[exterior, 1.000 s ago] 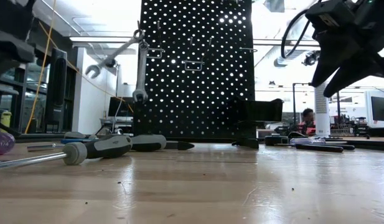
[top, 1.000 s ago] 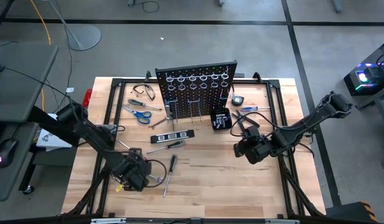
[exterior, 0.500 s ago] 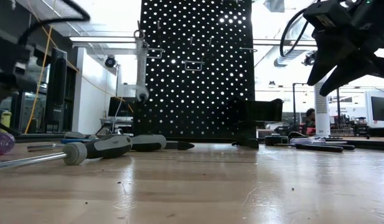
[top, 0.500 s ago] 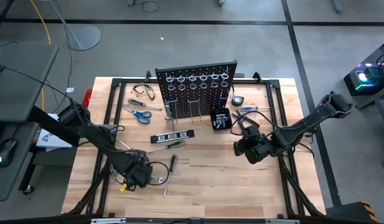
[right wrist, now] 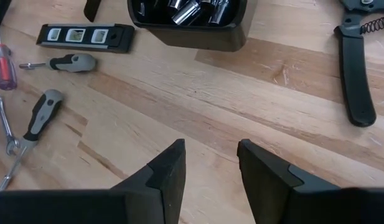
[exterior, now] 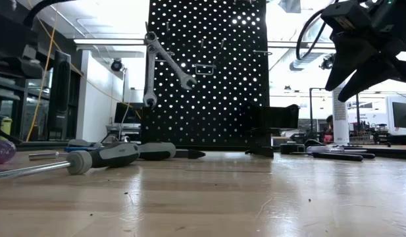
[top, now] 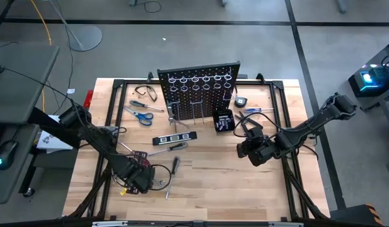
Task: Hang tools onto peg board
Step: Hang the silver wrench on the pegboard
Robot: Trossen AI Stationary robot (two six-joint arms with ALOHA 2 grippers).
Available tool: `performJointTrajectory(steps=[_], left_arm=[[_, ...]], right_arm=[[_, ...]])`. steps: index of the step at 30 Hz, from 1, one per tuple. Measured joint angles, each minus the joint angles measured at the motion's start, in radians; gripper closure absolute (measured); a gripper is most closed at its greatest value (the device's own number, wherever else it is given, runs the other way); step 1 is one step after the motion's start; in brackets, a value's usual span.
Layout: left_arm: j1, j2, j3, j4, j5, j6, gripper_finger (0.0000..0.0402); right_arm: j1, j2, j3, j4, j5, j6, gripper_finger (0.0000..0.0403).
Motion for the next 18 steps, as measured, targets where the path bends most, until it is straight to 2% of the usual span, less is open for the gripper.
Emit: performJointTrajectory(steps=[7, 14, 18], left_arm=[[0.014, 0.0, -0.067, 0.056, 0.001, 0.004, 0.0401], [0.013, -0.001, -0.111, 0.134, 0.044, -0.005, 0.0401], [0.011, 0.001, -0.153, 0.218, 0.052, -0.104, 0.0401]], right_arm=[[0.0, 0.0, 0.0, 0.002, -0.001, 0.0, 0.0263], [0.0, 0.0, 0.0, 0.003, -0.002, 0.001, 0.0263], [0.0, 0.0, 0.0, 0.082, -0.004, -0.001, 0.0263]])
